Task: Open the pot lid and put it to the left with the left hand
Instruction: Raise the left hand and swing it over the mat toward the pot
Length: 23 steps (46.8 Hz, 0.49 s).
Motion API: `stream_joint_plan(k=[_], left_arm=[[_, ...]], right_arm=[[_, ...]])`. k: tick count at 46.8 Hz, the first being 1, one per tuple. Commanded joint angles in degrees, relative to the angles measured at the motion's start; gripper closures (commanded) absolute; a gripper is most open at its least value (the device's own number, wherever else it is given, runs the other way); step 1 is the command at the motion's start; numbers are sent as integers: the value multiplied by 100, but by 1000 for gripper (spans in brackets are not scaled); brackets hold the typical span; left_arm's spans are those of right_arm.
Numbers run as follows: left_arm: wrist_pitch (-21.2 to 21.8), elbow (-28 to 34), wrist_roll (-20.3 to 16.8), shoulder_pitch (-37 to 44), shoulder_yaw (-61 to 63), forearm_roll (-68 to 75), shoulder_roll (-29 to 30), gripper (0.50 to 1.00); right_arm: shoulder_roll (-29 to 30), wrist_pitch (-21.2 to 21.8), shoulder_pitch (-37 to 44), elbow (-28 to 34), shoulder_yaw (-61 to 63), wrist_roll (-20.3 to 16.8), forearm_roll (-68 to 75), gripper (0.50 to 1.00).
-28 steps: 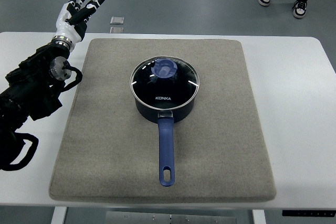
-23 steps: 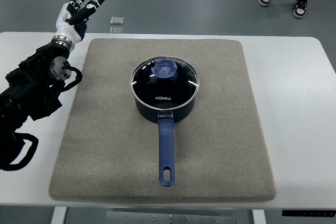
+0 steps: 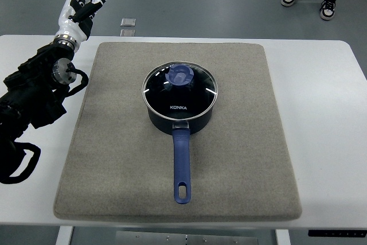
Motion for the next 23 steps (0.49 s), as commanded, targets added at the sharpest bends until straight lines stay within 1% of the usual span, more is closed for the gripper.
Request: stream_joint_plan(k=[1,11,19,23], left_arm=[[-6,-5,1,10,31,27,11,512],[73,13,36,-174,127,79,28,512],[82,22,62,-482,1049,79,72,512],[82,13,62,-570,1296,71,142,512]], right_arm=[[0,0,0,0,0,0,0,583],[0,0,0,0,0,0,0,583],[0,0,0,0,0,0,0,583],[0,0,0,0,0,0,0,583]])
